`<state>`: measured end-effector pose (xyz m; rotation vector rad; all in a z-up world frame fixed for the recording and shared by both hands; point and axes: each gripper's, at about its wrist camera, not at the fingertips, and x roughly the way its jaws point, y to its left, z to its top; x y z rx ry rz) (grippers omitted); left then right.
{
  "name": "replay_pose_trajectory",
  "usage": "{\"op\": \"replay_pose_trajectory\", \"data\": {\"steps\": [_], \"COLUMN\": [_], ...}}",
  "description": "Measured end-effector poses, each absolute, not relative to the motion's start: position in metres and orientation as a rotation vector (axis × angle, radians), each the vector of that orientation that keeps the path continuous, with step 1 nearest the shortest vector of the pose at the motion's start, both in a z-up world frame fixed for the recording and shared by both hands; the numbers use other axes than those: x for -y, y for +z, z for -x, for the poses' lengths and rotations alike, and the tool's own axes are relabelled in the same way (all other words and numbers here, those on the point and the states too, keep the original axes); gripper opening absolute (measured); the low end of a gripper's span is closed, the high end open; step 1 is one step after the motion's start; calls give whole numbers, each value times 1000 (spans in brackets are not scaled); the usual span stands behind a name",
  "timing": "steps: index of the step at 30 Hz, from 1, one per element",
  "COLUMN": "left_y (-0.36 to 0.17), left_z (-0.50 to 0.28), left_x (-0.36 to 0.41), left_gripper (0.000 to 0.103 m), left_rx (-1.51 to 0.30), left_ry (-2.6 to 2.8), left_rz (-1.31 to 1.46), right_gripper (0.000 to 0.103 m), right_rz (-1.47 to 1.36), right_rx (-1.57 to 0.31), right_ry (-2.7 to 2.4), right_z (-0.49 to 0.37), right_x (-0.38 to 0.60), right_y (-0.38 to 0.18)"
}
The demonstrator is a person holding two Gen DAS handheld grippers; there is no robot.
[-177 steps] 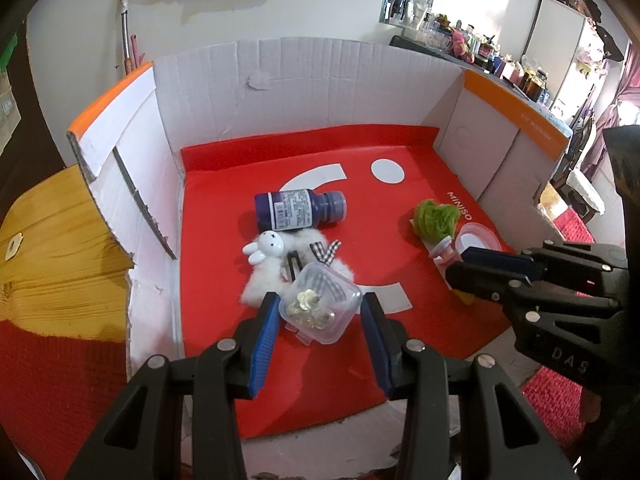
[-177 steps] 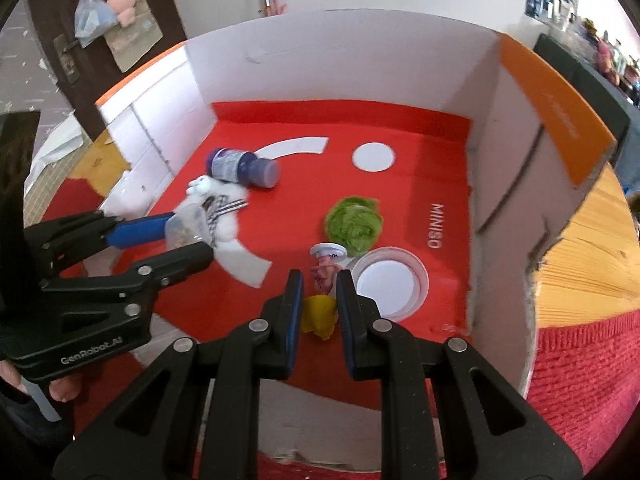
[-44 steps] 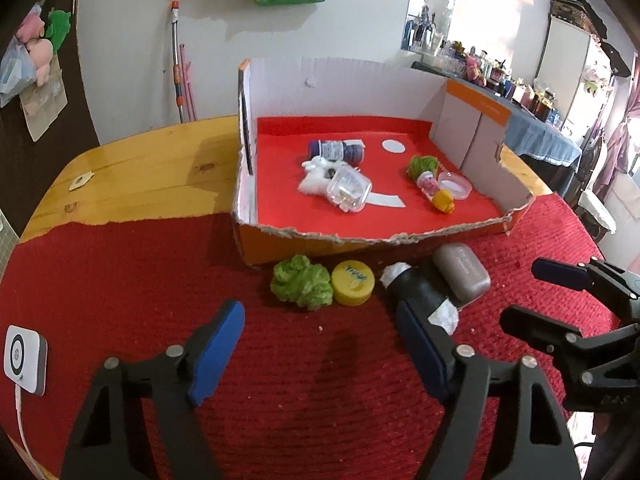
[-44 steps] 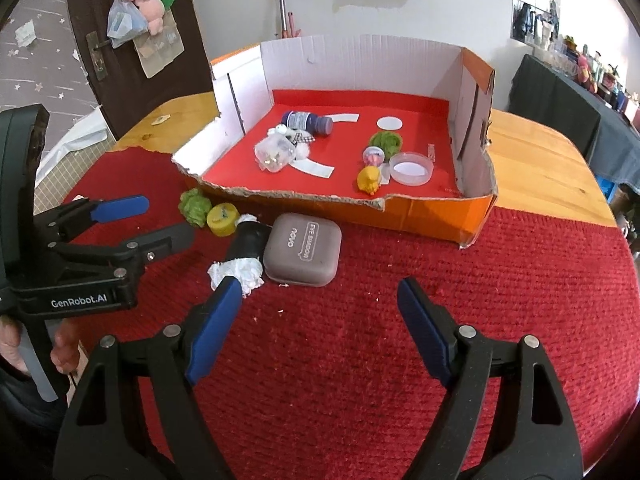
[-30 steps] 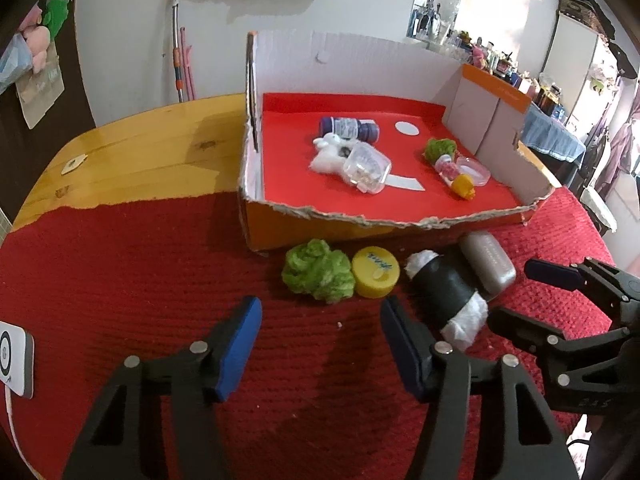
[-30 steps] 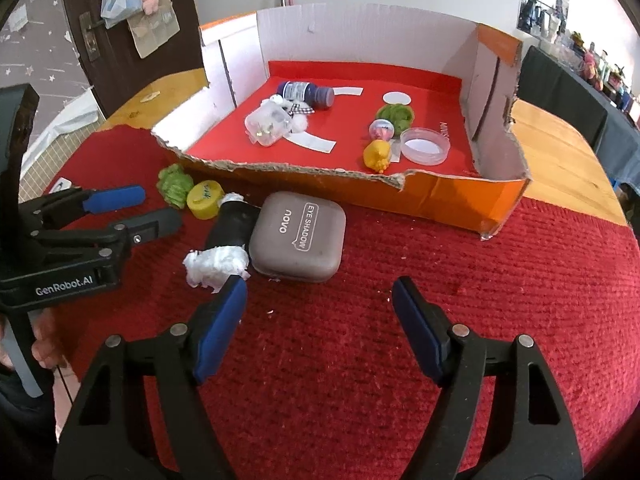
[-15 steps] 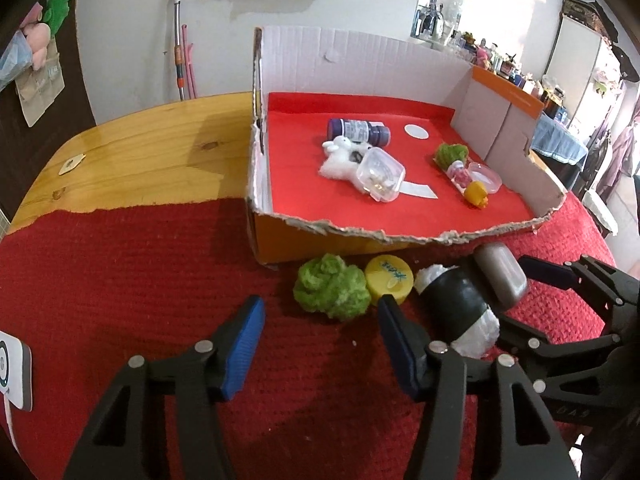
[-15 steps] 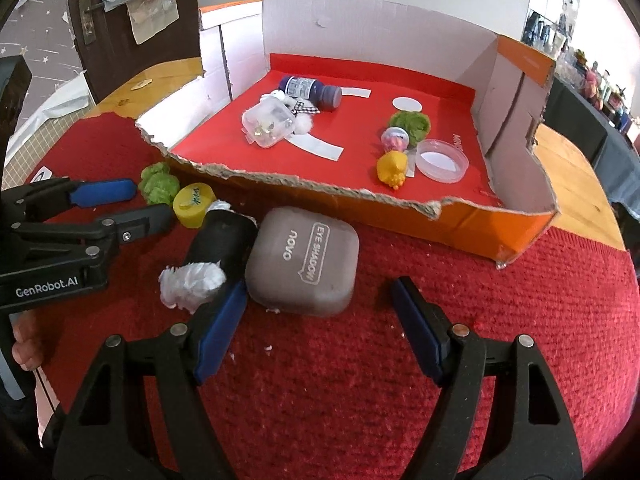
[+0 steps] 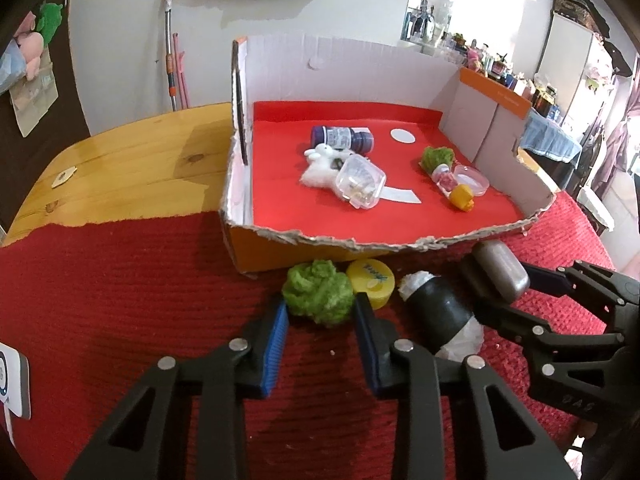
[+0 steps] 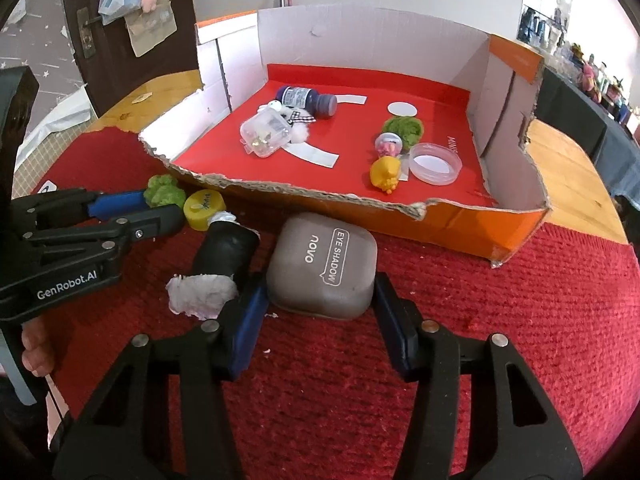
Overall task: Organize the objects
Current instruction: 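Grasp and lift the green ball with the left tool while the right tool grasps the eye shadow case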
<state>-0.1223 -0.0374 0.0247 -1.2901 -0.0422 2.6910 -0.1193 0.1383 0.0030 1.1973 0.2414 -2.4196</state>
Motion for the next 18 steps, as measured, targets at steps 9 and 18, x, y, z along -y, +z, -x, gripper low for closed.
{"op": "replay_pose_trajectory", "data": {"steps": [9,18], "left_y": [31,52], "left_z": [111,96], "left_x": [34,29], "left_gripper": [34,34], "left_rx": [46,53], "left_ry": [2691,2700], "left_rz": [1272,1210], "right_gripper": [51,51], "right_rz": [-1172,-1120], "right_rx": [-191,-190], "right_ry": [-2401,-2409], "right_z": [111,99], "right_x": [-146,-149], "right_y": [13,30]}}
